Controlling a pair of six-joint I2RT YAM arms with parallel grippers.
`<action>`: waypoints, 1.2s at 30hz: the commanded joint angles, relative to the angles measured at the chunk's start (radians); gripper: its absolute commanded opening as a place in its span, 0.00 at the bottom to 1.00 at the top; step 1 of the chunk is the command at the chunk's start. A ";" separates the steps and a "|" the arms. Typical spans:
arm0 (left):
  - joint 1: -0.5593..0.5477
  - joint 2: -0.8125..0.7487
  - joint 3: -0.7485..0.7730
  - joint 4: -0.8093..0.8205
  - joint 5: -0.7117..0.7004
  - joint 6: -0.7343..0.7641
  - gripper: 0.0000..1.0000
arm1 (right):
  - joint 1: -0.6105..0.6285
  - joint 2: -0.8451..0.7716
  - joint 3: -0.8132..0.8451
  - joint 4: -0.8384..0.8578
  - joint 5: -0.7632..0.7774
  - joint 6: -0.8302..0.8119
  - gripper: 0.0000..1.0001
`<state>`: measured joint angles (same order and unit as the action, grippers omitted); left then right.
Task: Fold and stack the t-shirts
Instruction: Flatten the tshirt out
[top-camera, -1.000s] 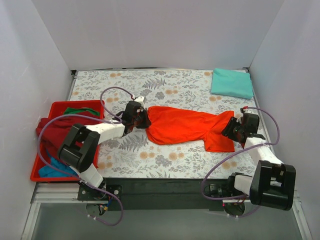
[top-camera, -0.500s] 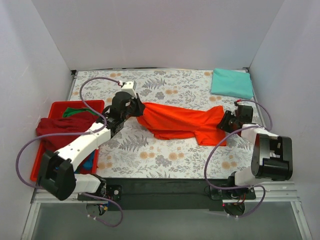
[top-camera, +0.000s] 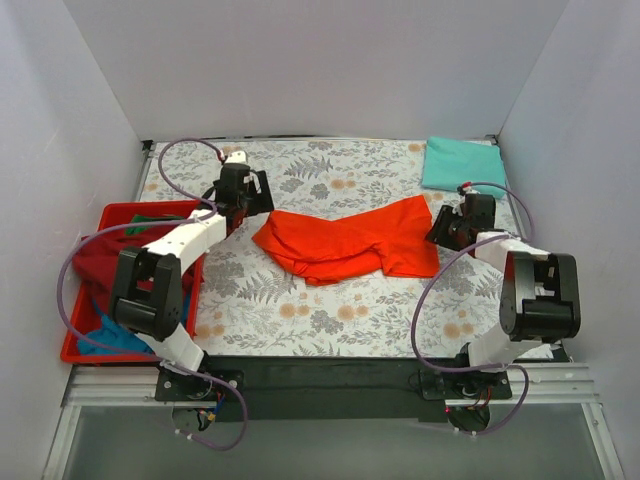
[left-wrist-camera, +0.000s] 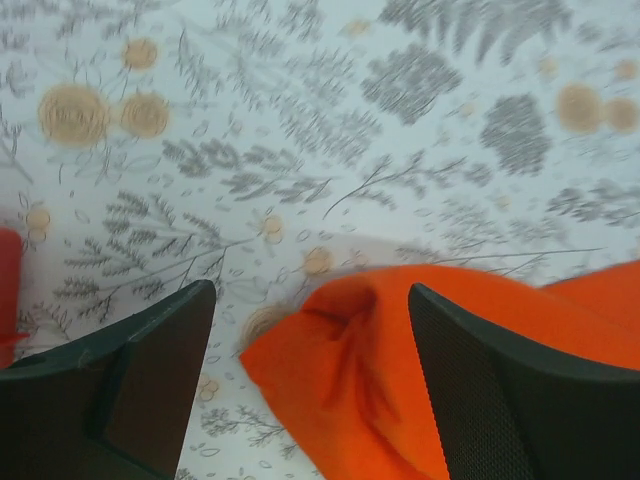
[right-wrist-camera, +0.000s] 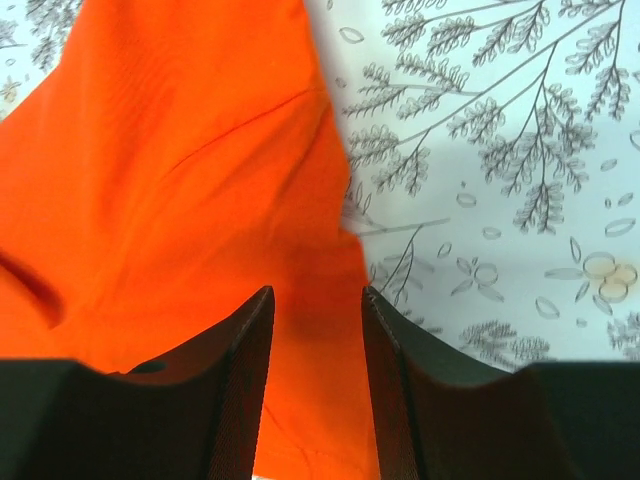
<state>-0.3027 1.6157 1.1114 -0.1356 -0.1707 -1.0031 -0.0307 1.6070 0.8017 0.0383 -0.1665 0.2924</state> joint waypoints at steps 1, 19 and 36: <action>-0.007 -0.031 -0.028 -0.006 -0.035 -0.002 0.78 | 0.012 -0.119 -0.048 -0.009 0.028 -0.007 0.47; -0.010 -0.244 -0.352 0.128 0.097 -0.187 0.77 | 0.029 -0.328 -0.252 -0.090 0.091 -0.013 0.45; -0.012 -0.346 -0.429 0.175 0.042 -0.184 0.77 | 0.029 -0.283 -0.268 -0.094 0.101 -0.013 0.22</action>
<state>-0.3107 1.2846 0.6945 0.0284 -0.1120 -1.1904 -0.0051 1.3117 0.5270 -0.0494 -0.0593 0.2848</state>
